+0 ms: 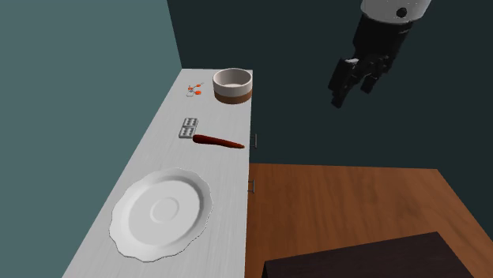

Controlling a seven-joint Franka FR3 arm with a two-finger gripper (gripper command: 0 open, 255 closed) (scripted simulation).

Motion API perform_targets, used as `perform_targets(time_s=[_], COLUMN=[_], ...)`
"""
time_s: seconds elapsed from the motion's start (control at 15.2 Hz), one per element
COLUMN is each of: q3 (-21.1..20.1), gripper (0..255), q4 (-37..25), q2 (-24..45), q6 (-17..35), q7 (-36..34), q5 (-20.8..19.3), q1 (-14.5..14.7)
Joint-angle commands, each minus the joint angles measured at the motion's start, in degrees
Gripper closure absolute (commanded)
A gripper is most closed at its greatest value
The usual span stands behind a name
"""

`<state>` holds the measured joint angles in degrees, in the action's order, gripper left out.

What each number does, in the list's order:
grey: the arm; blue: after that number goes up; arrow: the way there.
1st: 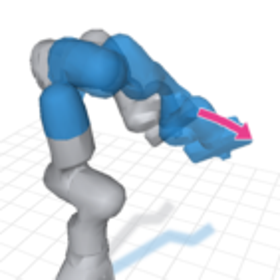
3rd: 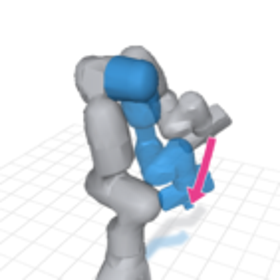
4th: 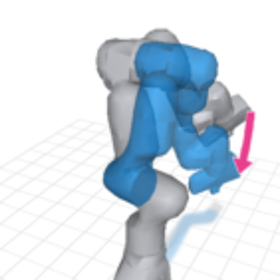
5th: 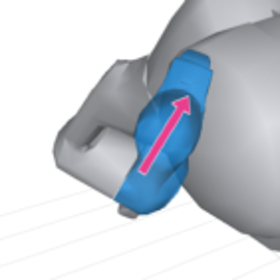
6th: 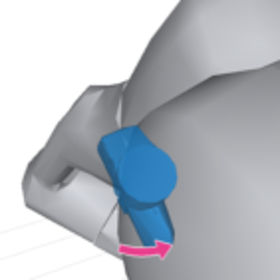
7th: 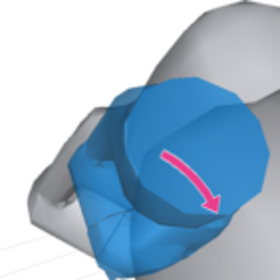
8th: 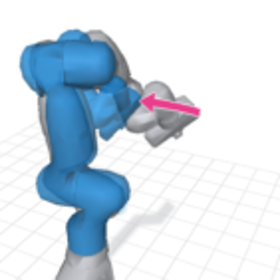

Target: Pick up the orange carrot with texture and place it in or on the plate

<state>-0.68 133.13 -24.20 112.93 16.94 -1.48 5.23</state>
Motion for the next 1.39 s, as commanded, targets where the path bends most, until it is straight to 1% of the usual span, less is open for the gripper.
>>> perform_targets(time_s=[0.0,0.33,0.66,0.99,1.32], q3=[-0.32,-1.33,-2.86,-4.74,-6.77], gripper=[0,0,0,0,0], q4=[-0.94,-5.18,-10.48,-16.67,-23.62], q2=[3.77,13.36,22.76,31.89,40.78], q6=[2.82,8.06,12.0,14.75,16.41], q7=[1.81,6.34,10.63,14.49,17.89], q5=[0.45,1.41,2.06,2.08,1.33], q1=[1.08,3.35,5.32,7.14,9.03])
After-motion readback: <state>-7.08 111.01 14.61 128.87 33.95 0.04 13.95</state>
